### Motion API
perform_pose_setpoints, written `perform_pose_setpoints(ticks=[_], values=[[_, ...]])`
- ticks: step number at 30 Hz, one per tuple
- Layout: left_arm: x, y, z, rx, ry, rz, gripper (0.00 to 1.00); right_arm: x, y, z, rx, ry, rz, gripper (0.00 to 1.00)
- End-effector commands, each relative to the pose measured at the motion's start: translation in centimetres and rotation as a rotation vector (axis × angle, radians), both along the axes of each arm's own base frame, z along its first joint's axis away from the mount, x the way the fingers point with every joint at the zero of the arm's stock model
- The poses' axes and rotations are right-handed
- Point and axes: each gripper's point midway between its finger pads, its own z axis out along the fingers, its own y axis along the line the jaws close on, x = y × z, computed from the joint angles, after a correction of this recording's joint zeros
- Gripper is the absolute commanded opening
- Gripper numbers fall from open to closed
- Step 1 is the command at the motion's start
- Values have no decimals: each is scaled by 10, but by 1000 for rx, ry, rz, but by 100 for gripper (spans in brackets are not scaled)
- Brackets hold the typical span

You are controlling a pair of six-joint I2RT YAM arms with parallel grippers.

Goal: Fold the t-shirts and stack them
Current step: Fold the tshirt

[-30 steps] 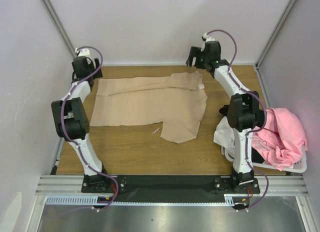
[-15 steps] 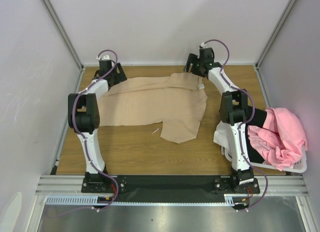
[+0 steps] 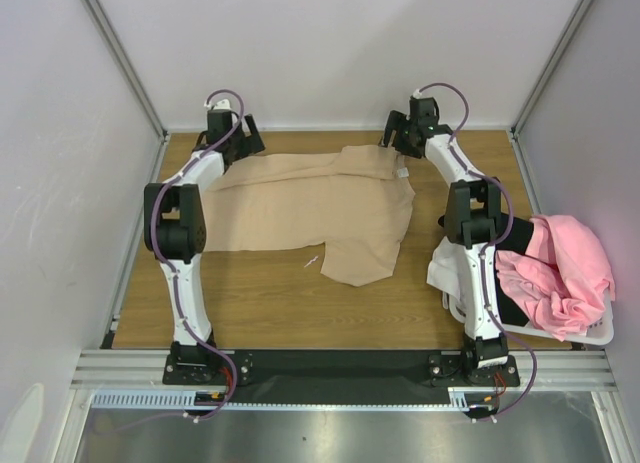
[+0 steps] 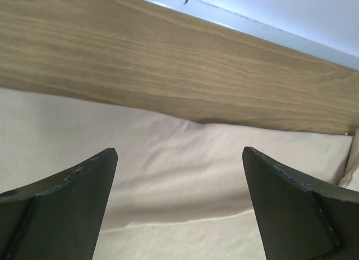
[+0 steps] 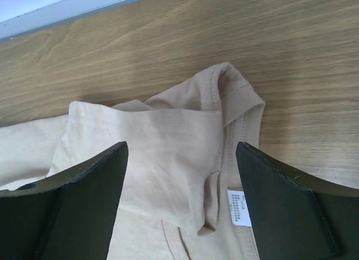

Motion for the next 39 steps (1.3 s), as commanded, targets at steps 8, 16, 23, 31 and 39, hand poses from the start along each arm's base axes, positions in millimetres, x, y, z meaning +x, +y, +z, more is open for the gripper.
perform_pose_setpoints(ticks=[8, 16, 23, 31, 39], values=[[28, -25, 58, 21, -271, -70, 100, -1, -6, 72, 6, -147, -28, 87], [34, -21, 71, 51, -274, -61, 100, 1, -13, 65, 9, -127, -77, 87], [32, -42, 78, 18, -290, -107, 100, 3, -19, 63, 12, -134, -96, 86], [39, -73, 98, 113, -340, -151, 100, 7, -38, 41, 17, -110, -133, 86], [29, -122, 98, 121, -315, -227, 100, 13, -61, 31, 68, -127, -104, 78]])
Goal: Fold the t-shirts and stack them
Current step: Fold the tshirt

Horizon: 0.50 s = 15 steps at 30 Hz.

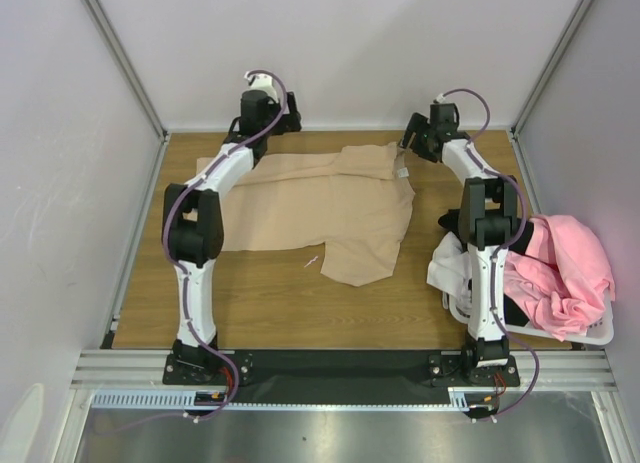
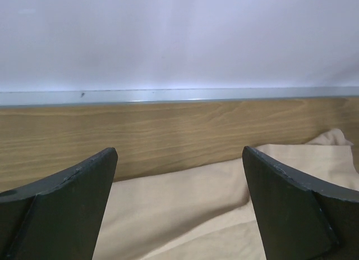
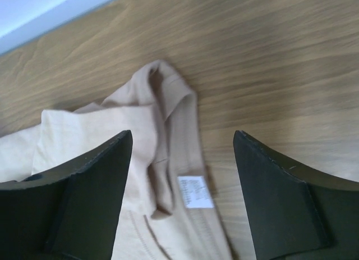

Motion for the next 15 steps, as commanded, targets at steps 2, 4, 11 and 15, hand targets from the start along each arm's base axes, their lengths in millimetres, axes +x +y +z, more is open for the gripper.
perform_pose_setpoints(ticks=[2, 4, 11, 15], values=[[-4, -26, 3, 63, -10, -40, 100, 17, -3, 35, 60, -122, 61, 74], [-7, -30, -3, 79, -1, -47, 100, 20, 1, 42, 68, -150, 87, 72], [-8, -31, -23, 85, 54, -42, 100, 12, 44, 53, 83, -180, 238, 66], [-6, -32, -24, 89, 53, -47, 100, 8, 55, 40, 75, -141, 246, 64]])
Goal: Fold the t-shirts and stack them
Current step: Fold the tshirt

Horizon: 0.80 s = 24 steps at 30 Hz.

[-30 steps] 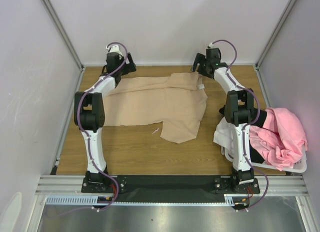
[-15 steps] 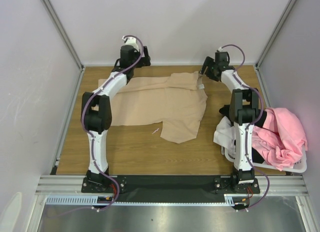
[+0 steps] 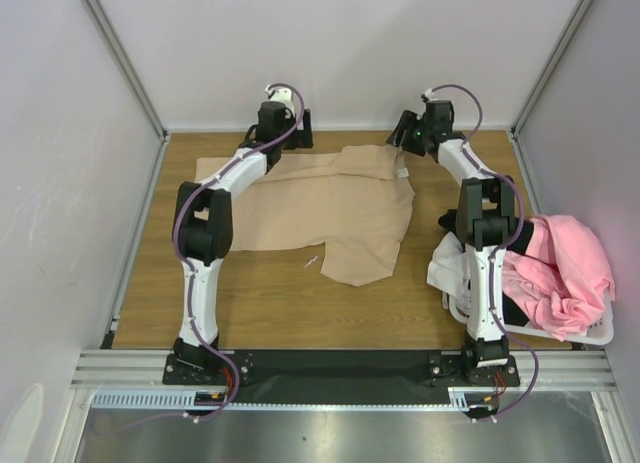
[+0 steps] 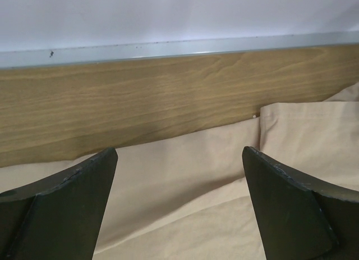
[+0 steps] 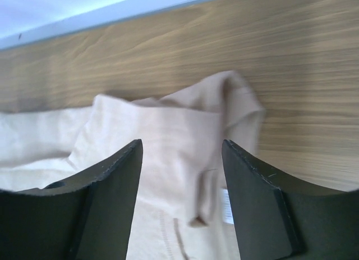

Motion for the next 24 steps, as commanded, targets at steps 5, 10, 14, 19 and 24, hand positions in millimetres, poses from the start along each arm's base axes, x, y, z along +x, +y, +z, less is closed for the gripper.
perform_pose_setpoints(ticks=[5, 10, 14, 19, 24], values=[[9, 5, 25, 21, -60, 2, 100, 4, 12, 9, -40, -24, 18, 58], [7, 6, 22, 18, -53, -6, 100, 0, 3, 2, -84, 3, -10, 58], [7, 7, 22, 15, -52, -5, 100, 0, -1, -2, -95, 13, -19, 58], [6, 8, 20, 20, -49, -5, 100, 1, -1, -14, -95, 33, -16, 55], [6, 11, 21, 23, -48, -3, 100, 3, 3, -20, -84, 35, -4, 50]])
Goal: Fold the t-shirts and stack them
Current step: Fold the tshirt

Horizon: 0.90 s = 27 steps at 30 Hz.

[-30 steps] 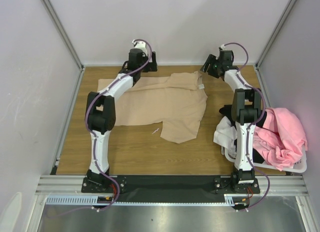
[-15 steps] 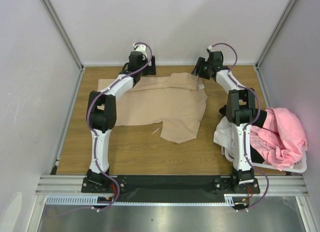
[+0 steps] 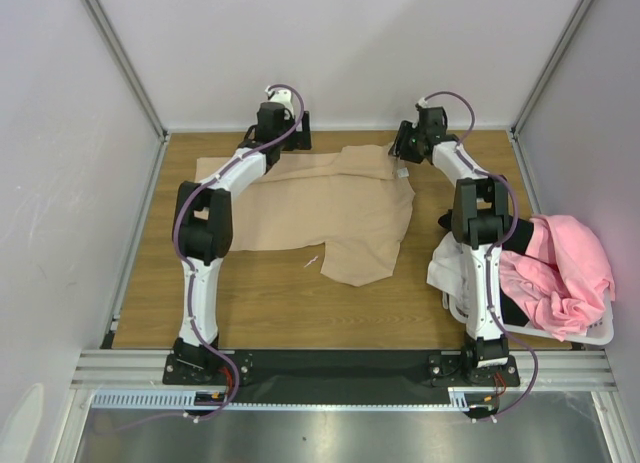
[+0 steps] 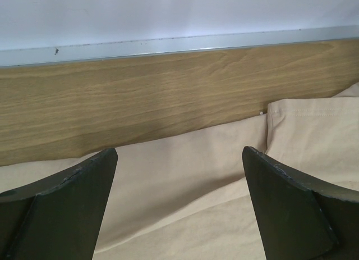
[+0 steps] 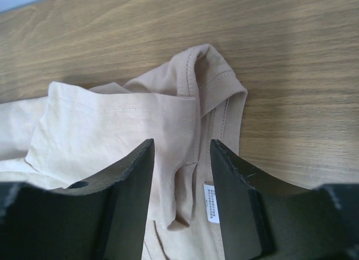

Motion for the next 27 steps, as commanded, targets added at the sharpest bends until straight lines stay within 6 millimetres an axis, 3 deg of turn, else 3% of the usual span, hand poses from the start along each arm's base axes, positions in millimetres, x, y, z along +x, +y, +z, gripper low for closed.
perform_pose_setpoints(ticks=[1, 11, 17, 21, 25, 27], values=[[5, 4, 29, -2, -64, -7, 100, 12, 3, 12, 2, -46, 9, 49], [4, 4, 23, -5, -52, -8, 100, 20, 4, 22, -6, -85, 12, 35], [3, 5, 21, -5, -47, -9, 100, 20, 6, 17, -12, -75, 15, 28], [2, 6, 20, -5, -44, -9, 100, 21, 7, 16, -15, -79, 17, 18], [2, 8, 15, -20, -31, 3, 100, 23, 8, 25, -25, -99, 24, 0], [1, 11, 8, -41, -5, 34, 100, 22, 12, 30, -30, -115, 41, 0]])
